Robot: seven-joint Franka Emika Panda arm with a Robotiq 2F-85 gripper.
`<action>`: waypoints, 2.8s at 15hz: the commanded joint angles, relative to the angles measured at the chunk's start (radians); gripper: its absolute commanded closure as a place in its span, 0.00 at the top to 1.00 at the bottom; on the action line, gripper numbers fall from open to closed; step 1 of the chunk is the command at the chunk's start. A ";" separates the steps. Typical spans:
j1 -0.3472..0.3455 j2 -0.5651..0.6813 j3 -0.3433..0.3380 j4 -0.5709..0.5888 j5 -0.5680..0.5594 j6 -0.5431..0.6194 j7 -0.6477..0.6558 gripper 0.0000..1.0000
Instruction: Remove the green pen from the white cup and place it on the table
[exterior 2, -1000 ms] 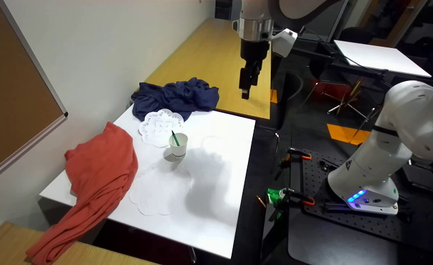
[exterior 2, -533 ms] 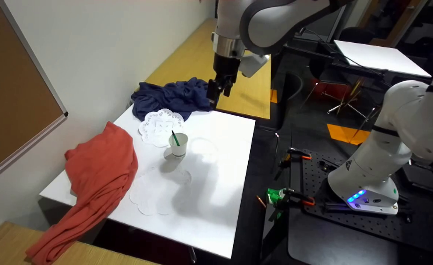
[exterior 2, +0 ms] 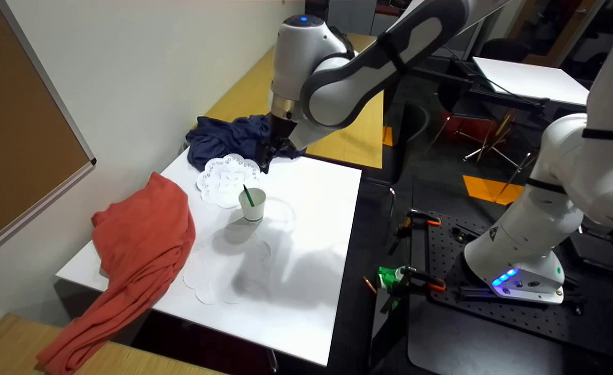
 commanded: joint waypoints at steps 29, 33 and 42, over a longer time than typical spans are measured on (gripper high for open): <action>0.045 0.500 -0.075 0.375 0.118 0.165 -0.062 0.38; 0.041 0.534 -0.078 0.409 0.117 0.155 -0.063 0.09; 0.026 0.593 -0.083 0.465 0.118 0.143 -0.064 0.38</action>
